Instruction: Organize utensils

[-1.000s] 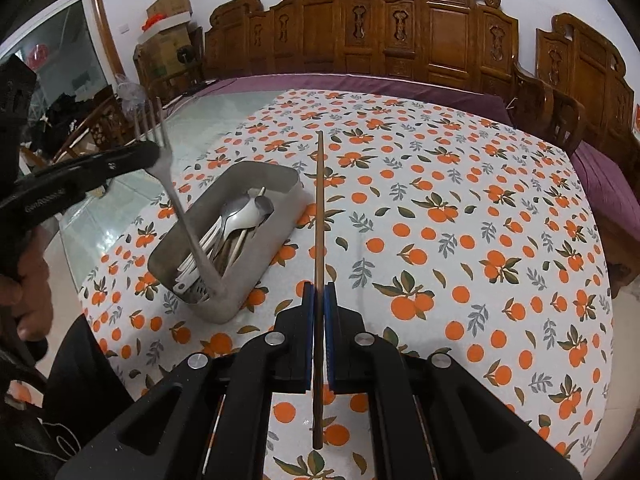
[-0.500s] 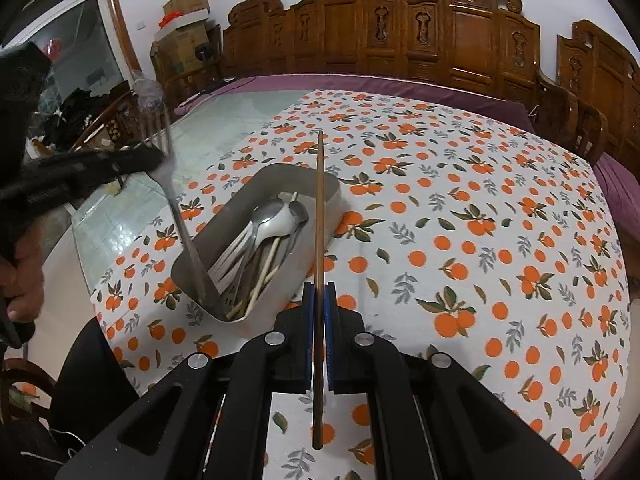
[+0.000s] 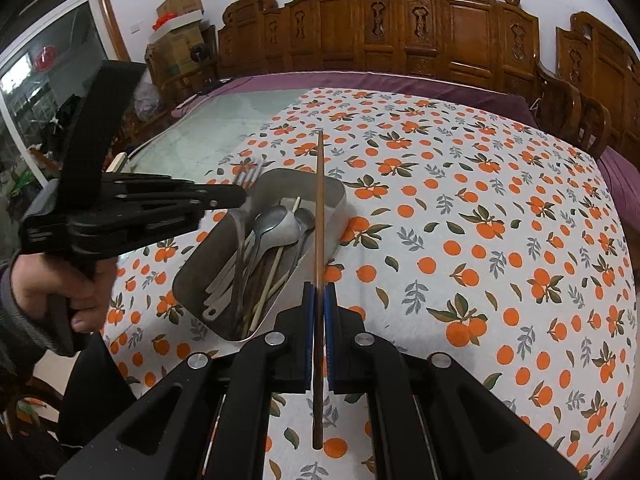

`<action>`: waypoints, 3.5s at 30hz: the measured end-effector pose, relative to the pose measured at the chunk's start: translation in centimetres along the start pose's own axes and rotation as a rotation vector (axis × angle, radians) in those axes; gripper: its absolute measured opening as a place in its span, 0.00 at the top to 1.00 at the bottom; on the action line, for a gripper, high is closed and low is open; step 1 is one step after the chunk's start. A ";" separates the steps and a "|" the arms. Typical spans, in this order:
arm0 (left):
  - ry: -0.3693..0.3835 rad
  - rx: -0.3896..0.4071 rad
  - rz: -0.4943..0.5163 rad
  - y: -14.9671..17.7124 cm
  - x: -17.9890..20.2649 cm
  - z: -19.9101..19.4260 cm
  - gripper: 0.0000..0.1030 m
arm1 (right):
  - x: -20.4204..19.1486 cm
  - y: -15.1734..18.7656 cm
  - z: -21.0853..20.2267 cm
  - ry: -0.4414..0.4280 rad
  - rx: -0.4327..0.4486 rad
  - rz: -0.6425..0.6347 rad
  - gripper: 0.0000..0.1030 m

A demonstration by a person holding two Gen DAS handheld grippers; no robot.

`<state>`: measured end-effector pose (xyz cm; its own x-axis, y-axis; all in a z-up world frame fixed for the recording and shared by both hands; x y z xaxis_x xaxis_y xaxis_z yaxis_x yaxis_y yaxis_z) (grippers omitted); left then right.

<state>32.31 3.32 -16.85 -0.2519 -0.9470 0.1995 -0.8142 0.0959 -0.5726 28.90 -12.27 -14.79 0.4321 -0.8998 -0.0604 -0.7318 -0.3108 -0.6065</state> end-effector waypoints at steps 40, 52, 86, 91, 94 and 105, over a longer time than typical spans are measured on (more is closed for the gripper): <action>-0.130 0.130 -0.131 4.1 -6.2 -8.7 0.44 | -6.0 -2.5 9.5 -0.097 -0.096 0.127 0.94; -0.141 0.139 -0.137 4.8 -6.3 -9.6 0.19 | -6.5 -2.1 10.4 -0.130 -0.123 0.170 0.91; -0.133 0.259 -0.026 9.4 7.4 -16.8 0.08 | -0.4 6.2 -14.7 0.224 0.277 0.154 0.03; -0.115 0.314 -0.016 11.0 9.7 -19.3 0.08 | -0.2 8.2 -18.2 0.259 0.332 0.186 0.03; -0.130 0.346 0.004 11.1 10.9 -21.1 0.08 | -0.3 8.7 -20.7 0.284 0.373 0.195 0.03; -0.138 0.463 0.052 10.0 14.0 -28.4 0.08 | -2.4 7.5 -28.7 0.332 0.523 0.182 0.03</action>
<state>5.77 -0.32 2.78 -0.1887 -0.9794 0.0719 -0.4759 0.0272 -0.8791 7.24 -21.29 3.57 0.0781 -0.9969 -0.0015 -0.3884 -0.0290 -0.9210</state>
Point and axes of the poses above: each gripper's, at about its wrist camera, not at the fingertips, and z roughly the way its jaws point, x to its right, y to its underside, the point moved 3 cm from there along z, roughly the way its jaws point, and after that the axes turned 10 degrees about y, right-handed, at the moved point
